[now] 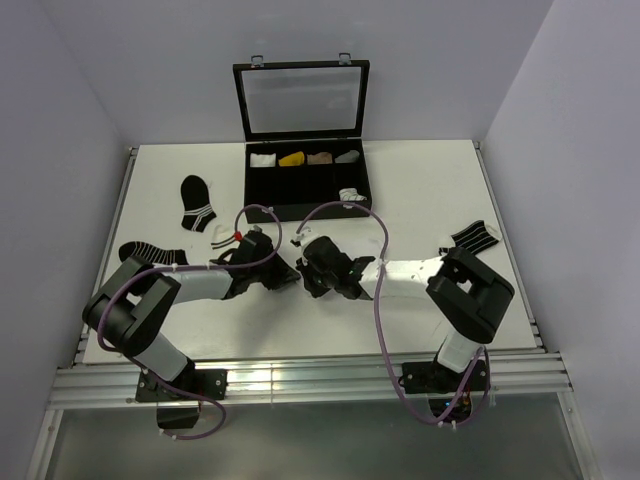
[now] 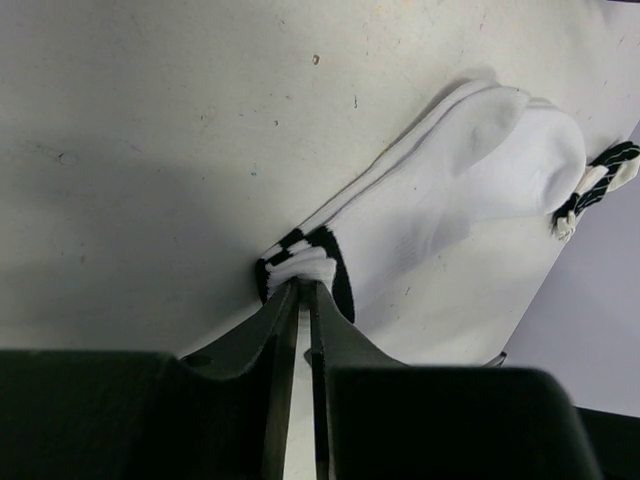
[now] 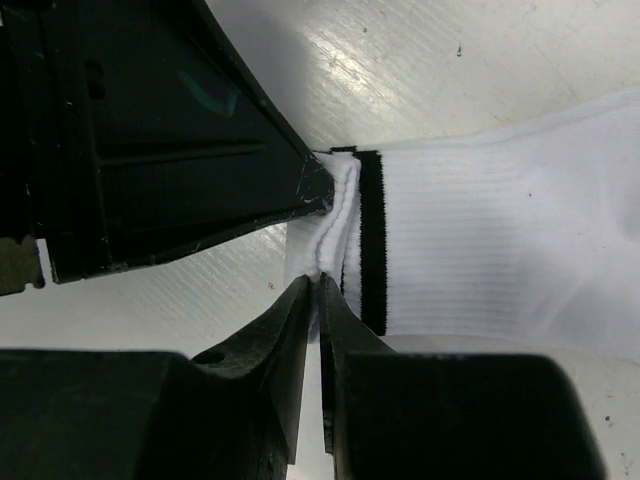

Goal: Roll the socks
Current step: Roll the sock at the center of the board.

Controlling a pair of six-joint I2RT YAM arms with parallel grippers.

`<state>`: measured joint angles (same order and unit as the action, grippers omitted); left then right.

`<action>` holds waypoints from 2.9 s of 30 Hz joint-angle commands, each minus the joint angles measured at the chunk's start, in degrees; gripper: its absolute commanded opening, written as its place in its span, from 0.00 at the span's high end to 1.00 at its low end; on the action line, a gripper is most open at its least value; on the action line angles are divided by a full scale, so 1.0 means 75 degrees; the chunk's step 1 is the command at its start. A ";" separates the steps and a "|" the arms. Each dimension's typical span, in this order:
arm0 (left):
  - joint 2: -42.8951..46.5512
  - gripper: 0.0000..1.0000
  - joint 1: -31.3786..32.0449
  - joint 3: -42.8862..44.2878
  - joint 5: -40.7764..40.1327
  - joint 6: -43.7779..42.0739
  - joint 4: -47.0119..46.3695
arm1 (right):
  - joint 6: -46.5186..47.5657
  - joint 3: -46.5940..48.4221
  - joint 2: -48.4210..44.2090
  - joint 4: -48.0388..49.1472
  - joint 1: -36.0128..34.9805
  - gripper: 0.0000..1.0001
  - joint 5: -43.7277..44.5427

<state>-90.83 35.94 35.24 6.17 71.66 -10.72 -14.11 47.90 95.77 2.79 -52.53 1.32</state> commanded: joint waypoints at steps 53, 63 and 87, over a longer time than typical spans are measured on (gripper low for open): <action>0.1314 0.33 -0.0117 -0.0608 -0.0788 0.0394 0.1019 | 0.0534 0.0516 0.0369 -0.0794 -0.0579 1.00 -0.0641; 0.2314 0.26 -0.0117 -0.1020 -0.1316 0.0571 0.1043 | -0.1187 -0.0058 0.0601 0.1171 0.1097 1.00 -0.4931; 0.0990 0.41 0.0422 -0.0786 -0.0894 0.0700 0.0878 | -0.4645 -0.1968 0.1750 0.5288 0.2411 1.00 -0.6141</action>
<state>-81.28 38.30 28.88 -0.58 77.28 -7.07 -46.87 34.04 107.13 38.33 -34.92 -44.71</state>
